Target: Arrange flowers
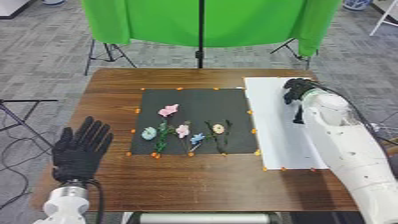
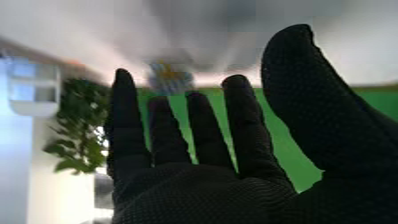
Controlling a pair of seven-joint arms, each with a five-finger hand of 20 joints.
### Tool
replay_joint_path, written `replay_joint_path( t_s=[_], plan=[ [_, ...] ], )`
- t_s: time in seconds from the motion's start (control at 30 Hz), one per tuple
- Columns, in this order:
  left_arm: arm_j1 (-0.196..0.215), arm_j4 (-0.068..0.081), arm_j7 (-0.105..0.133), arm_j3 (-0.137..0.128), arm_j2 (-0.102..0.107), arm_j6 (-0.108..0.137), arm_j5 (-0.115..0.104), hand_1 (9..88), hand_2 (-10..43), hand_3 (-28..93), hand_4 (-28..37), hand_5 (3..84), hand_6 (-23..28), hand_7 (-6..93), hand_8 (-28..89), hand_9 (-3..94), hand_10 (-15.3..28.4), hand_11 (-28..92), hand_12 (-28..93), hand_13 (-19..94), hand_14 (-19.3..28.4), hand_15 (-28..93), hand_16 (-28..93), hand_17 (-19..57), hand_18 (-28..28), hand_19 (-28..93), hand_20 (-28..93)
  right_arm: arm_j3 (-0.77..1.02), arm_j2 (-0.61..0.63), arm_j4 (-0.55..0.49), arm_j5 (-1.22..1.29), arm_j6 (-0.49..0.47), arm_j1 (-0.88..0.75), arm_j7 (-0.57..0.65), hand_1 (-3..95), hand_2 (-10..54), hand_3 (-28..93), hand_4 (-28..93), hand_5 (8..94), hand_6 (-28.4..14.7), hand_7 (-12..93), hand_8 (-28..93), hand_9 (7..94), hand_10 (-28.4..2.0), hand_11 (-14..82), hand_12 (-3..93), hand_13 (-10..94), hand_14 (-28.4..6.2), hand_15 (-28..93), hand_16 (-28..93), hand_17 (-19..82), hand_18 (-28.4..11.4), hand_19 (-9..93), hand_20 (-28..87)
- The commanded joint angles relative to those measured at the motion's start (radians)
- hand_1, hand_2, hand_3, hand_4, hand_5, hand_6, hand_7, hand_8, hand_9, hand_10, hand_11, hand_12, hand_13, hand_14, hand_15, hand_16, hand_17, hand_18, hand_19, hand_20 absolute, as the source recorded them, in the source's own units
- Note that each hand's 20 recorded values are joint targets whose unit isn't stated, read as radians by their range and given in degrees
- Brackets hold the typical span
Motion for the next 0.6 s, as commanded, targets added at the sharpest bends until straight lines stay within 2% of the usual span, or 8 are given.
replay_joint_path(
  t_s=[0.03,0.07,0.13,0.23,0.37,0.43,0.5,0.6],
  plan=[
    [-0.005,0.013,-0.019,0.014,-0.001,-0.012,0.017,26.2,17.3,76,-28.3,45.4,10.0,14.5,-10,36.7,15.7,22,10,27,16.2,35,-8,-7.9,13.7,36,11,-0.003,-0.030,0.032,0.003,0.020,0.001,0.064,41.8,-9.5,85,-28,33.0,-0.6,20,-16,26.6,-11.9,9.8,8.8,21,-14.6,12,16,10,-17.3,54,17],
    [-0.004,0.012,-0.016,0.013,-0.003,-0.007,0.011,26.2,17.3,76,-28.3,45.4,10.0,14.5,-10,36.7,15.7,22,10,27,16.2,35,-8,-7.9,13.7,36,11,-0.005,-0.029,0.035,0.009,0.029,0.002,0.067,42.6,-9.5,85,-28,34.1,-0.7,21,-17,28.4,-12.1,10.7,8.9,24,-14.3,14,16,11,-17.8,57,17],
    [0.001,0.013,-0.020,0.011,-0.005,-0.024,0.024,26.2,17.3,76,-28.3,45.5,10.0,14.5,-10,36.7,15.7,22,10,27,16.3,35,-8,-7.9,13.7,36,11,0.002,-0.029,0.034,0.039,0.032,-0.007,0.085,46.3,-9.5,85,-28,37.9,-1.0,22,-18,36.5,-13.9,13.8,10.4,36,-12.2,25,15,17,-19.0,64,18],
    [0.006,0.019,-0.032,0.007,-0.007,-0.060,0.039,26.3,17.3,75,-28.3,45.3,10.0,14.3,-10,36.6,15.7,22,10,27,16.2,35,-8,-7.9,13.7,36,11,0.022,-0.036,0.040,0.064,0.022,-0.019,0.085,52.0,-9.5,84,-28,40.5,-2.1,23,-17,45.6,-14.7,21.9,14.0,52,-9.4,39,15,26,-17.5,65,18],
    [0.005,0.021,-0.039,0.004,-0.008,-0.075,0.051,26.2,17.2,75,-28.3,44.8,9.8,14.0,-10,36.3,15.6,21,10,27,16.1,35,-8,-7.9,13.7,35,11,0.018,-0.034,0.028,0.063,0.097,-0.049,0.066,62.9,-9.5,65,-28,50.3,-0.7,30,-20,57.0,-12.4,35.2,17.2,66,-3.6,38,31,37,-15.4,64,25],
    [0.005,0.021,-0.039,0.003,-0.010,-0.070,0.048,26.0,17.2,75,-28.3,44.7,9.8,13.8,-10,36.2,15.6,21,10,26,16.1,35,-8,-7.8,13.6,35,11,0.006,-0.031,0.020,0.059,0.151,-0.057,0.050,66.2,-9.5,60,-28,58.6,0.4,35,-16,69.2,-10.7,24.0,34.3,70,-3.3,40,35,39,-15.6,65,30],
    [0.008,0.019,-0.037,0.001,-0.011,-0.070,0.046,26.0,17.3,75,-28.3,44.7,9.8,13.7,-9,36.2,15.6,21,10,26,16.2,35,-8,-7.8,13.6,35,11,-0.011,-0.020,-0.003,0.080,0.210,-0.066,0.038,66.8,-9.5,60,-28,63.3,-0.5,44,-12,75.2,-10.5,23.4,40.1,73,-3.4,42,37,41,-16.0,66,32],
    [0.009,0.019,-0.038,0.001,-0.012,-0.067,0.041,26.1,17.2,75,-28.3,44.8,9.9,13.5,-9,36.2,15.6,21,10,26,16.2,35,-8,-7.8,13.6,35,11,-0.045,0.017,-0.074,0.120,0.241,-0.068,0.016,65.7,-9.5,64,-28,64.6,-0.8,47,-11,77.0,-10.4,23.4,41.7,74,-3.2,43,38,41,-16.3,67,33]
  ],
)
